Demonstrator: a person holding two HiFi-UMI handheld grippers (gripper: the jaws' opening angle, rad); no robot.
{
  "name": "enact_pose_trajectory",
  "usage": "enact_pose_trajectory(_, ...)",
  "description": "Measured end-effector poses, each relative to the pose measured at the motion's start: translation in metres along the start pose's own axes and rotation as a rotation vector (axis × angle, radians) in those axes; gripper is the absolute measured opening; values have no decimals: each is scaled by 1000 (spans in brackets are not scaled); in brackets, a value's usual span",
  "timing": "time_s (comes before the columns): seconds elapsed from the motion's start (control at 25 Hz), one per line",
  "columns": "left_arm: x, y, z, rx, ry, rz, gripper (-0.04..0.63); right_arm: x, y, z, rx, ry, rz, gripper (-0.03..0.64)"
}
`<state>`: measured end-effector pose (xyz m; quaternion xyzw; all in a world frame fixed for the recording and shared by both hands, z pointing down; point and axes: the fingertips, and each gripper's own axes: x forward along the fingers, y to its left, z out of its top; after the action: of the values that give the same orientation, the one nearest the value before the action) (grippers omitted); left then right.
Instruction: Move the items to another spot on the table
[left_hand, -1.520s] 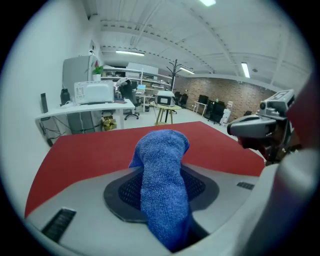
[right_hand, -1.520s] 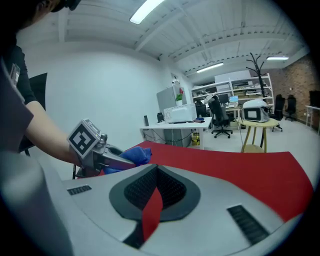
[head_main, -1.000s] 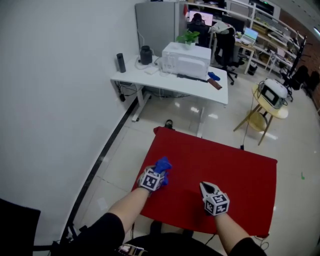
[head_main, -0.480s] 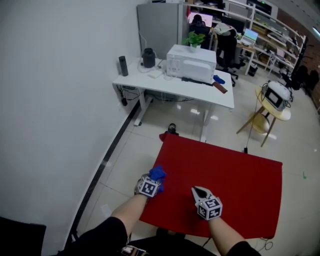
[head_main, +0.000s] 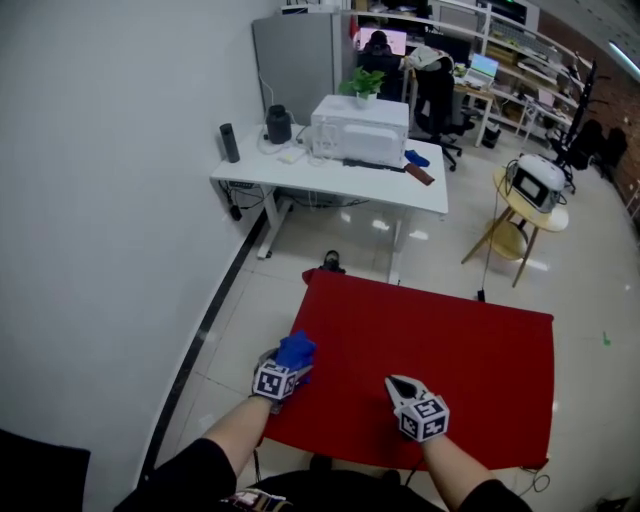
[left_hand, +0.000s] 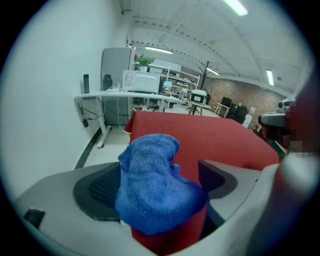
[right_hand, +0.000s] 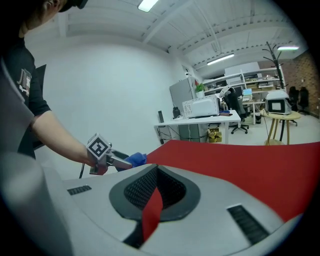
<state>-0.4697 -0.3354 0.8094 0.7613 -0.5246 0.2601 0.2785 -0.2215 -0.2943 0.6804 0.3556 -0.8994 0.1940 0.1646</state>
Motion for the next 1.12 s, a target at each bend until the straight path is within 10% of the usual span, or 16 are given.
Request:
enact_pose_trajectory(0.36,-94,-132,13,-92,-186,-45,464,-171,-44,-7,20,-105,60,3)
enact_pose_trajectory(0.76,-155,-490,48,-47,-406,-474,16,-372,-49,-30,-64,-105,119,3)
enact_pose_trajectory(1.12,-247,-604,37,63,-333,-820,2,-447,2,-53,27,-115,9,3)
